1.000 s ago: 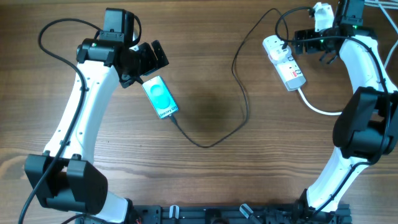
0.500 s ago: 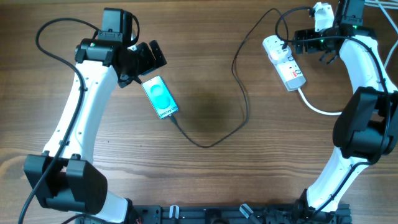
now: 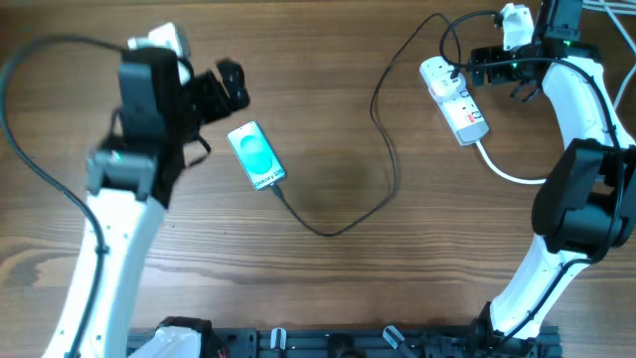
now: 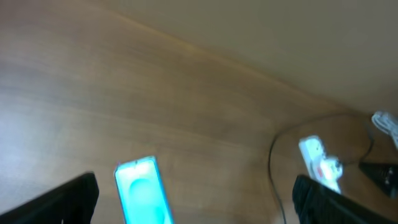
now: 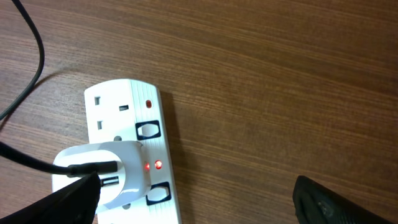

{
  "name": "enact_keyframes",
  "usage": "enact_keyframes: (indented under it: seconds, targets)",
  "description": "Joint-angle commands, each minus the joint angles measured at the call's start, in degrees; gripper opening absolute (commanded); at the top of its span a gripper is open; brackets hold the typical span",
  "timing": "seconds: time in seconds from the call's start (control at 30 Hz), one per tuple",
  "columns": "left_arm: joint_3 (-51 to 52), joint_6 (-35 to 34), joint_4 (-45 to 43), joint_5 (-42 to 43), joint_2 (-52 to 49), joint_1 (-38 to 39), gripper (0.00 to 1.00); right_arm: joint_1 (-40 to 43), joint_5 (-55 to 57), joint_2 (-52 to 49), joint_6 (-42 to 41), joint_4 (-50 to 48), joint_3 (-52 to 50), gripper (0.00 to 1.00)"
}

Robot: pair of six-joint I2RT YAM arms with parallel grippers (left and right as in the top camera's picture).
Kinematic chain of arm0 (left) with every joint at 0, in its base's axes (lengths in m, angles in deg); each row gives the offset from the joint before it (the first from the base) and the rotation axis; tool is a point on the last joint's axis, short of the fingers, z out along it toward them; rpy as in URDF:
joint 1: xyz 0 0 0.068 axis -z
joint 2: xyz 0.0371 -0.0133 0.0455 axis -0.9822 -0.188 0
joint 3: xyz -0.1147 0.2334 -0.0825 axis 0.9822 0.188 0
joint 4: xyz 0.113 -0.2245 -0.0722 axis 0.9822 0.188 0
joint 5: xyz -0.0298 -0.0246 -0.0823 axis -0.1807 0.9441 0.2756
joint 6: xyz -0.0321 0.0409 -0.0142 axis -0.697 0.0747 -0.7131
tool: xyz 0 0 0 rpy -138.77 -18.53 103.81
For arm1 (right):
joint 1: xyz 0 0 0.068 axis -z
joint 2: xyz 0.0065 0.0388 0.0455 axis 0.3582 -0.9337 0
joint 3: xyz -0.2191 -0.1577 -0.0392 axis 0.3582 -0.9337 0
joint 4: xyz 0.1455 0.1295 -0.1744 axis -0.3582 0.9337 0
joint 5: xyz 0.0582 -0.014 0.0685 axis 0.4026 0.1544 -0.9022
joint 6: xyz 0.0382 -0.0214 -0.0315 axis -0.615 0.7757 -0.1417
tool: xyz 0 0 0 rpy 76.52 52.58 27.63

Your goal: Plug charger to phone and switch on socket

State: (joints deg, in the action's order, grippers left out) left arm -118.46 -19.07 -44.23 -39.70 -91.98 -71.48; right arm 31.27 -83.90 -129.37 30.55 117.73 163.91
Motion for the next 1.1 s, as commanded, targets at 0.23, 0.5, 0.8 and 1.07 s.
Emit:
enact_keyframes:
  seconds: [0.23,0.5,0.8,1.07]
  targets:
    - [53.9,-15.6,-51.4,-0.4,11.3,-0.4,1.00,-0.1,-0.7,0.3,0.7,-0.1,-0.1,1.00]
    - [69.0,-17.0,-64.2,-0.6,18.4,-0.5,1.00,-0.2,-0.7,0.3,0.7,-0.1,-0.1,1.00]
    - [69.5,-17.0,-39.2,-5.9,39.5,-0.4,1.00,-0.2,-0.7,0.3,0.7,-0.1,-0.1,1.00]
    - [69.5,-8.4,-27.6,-8.3,58.2,-0.4,1.00,-0.1,-0.8,0.3,0.7,-0.1,-0.1,1.00]
